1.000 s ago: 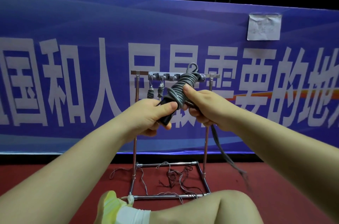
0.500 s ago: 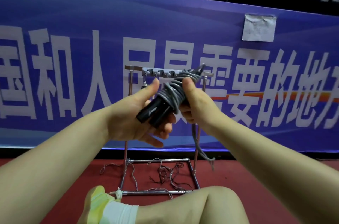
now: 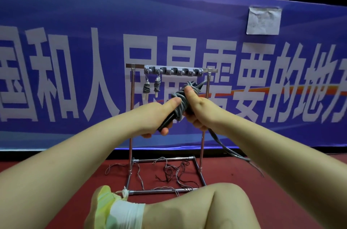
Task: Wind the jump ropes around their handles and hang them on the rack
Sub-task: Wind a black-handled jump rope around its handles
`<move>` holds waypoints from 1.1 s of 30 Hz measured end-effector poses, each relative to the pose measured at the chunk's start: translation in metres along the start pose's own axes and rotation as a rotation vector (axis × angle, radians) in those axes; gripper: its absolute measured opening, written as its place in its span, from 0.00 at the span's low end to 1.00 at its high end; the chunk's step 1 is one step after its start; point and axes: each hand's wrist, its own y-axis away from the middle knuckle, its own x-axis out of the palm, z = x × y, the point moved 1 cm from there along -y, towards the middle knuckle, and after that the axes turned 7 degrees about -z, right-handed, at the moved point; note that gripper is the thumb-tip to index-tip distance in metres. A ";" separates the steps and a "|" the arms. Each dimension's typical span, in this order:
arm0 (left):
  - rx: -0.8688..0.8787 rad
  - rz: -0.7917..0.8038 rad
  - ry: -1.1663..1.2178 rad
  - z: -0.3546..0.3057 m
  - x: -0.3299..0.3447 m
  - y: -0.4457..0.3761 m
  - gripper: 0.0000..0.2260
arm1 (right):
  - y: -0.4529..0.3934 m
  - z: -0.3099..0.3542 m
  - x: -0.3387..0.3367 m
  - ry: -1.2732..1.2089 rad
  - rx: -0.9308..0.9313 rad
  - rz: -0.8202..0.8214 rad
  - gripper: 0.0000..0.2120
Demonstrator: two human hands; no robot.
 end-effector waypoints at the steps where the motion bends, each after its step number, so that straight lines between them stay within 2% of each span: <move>1: 0.022 -0.031 -0.041 0.000 -0.002 0.000 0.28 | 0.000 0.000 0.001 -0.025 0.004 0.015 0.30; 7: 0.223 -0.245 -0.269 0.007 -0.015 -0.002 0.27 | -0.001 -0.002 0.000 -0.214 -0.002 0.116 0.30; 10: 0.259 -0.357 -0.322 0.005 -0.017 -0.002 0.31 | -0.003 0.004 0.000 -0.293 0.021 0.062 0.29; 14: 0.273 -0.451 -0.398 0.005 -0.015 -0.004 0.30 | -0.005 0.014 0.000 -0.285 0.104 0.003 0.27; 19: 0.299 -0.482 -0.482 0.013 -0.017 -0.005 0.29 | -0.003 0.022 -0.005 -0.079 0.158 0.030 0.31; 23: 0.316 -0.477 -0.513 0.016 -0.021 -0.004 0.37 | -0.004 0.026 -0.006 0.020 0.171 0.014 0.33; 25: 0.311 -0.486 -0.544 0.016 -0.022 -0.003 0.35 | -0.006 0.028 -0.005 0.011 0.164 0.008 0.31; 30: 0.266 -0.485 -0.521 0.020 -0.025 -0.002 0.23 | -0.010 0.025 0.003 -0.137 0.075 -0.009 0.24; 33: 0.242 -0.327 -0.344 0.023 -0.025 -0.005 0.24 | -0.009 0.019 0.007 -0.184 -0.011 -0.037 0.22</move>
